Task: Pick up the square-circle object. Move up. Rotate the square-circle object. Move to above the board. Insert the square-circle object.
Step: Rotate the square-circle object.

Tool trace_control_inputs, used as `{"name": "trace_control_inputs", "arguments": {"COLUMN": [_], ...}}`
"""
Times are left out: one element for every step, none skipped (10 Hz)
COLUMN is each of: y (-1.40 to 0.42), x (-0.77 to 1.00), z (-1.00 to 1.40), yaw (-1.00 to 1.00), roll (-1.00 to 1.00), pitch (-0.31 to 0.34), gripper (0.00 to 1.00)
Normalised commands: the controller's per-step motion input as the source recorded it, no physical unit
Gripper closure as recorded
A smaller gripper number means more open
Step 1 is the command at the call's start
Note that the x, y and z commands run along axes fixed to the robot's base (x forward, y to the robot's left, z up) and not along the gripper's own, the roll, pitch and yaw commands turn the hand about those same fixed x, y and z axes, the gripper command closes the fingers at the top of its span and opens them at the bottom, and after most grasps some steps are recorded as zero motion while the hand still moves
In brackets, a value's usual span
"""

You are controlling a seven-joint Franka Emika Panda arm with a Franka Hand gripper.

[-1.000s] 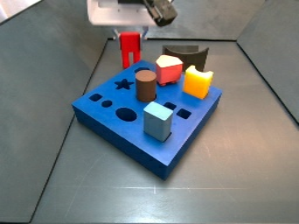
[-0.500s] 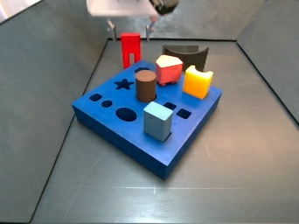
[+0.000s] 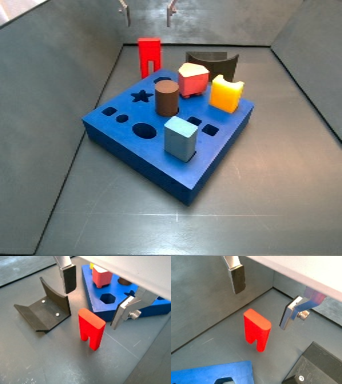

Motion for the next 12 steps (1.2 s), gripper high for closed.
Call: {"name": "trace_control_inputs", "arguments": {"y": [0.0, 0.0, 0.0, 0.0, 0.0, 0.0, 0.0, 0.0, 0.0, 0.0, 0.0, 0.0], "x": [0.01, 0.01, 0.01, 0.01, 0.01, 0.01, 0.01, 0.01, 0.01, 0.01, 0.01, 0.01], "z": [-0.03, -0.01, -0.01, -0.01, -0.01, -0.01, -0.01, -0.01, -0.01, -0.01, -0.01, -0.01], "yaw": [1.0, 1.0, 1.0, 1.0, 1.0, 1.0, 1.0, 1.0, 1.0, 1.0, 1.0, 1.0], "roll": [0.0, 0.0, 0.0, 0.0, 0.0, 0.0, 0.0, 0.0, 0.0, 0.0, 0.0, 0.0], "pitch": [0.004, 0.004, 0.004, 0.004, 0.004, 0.004, 0.005, 0.005, 0.005, 0.005, 0.005, 0.005], "gripper": [0.0, 0.0, 0.0, 0.0, 0.0, 0.0, 0.0, 0.0, 0.0, 0.0, 0.0, 0.0]}}
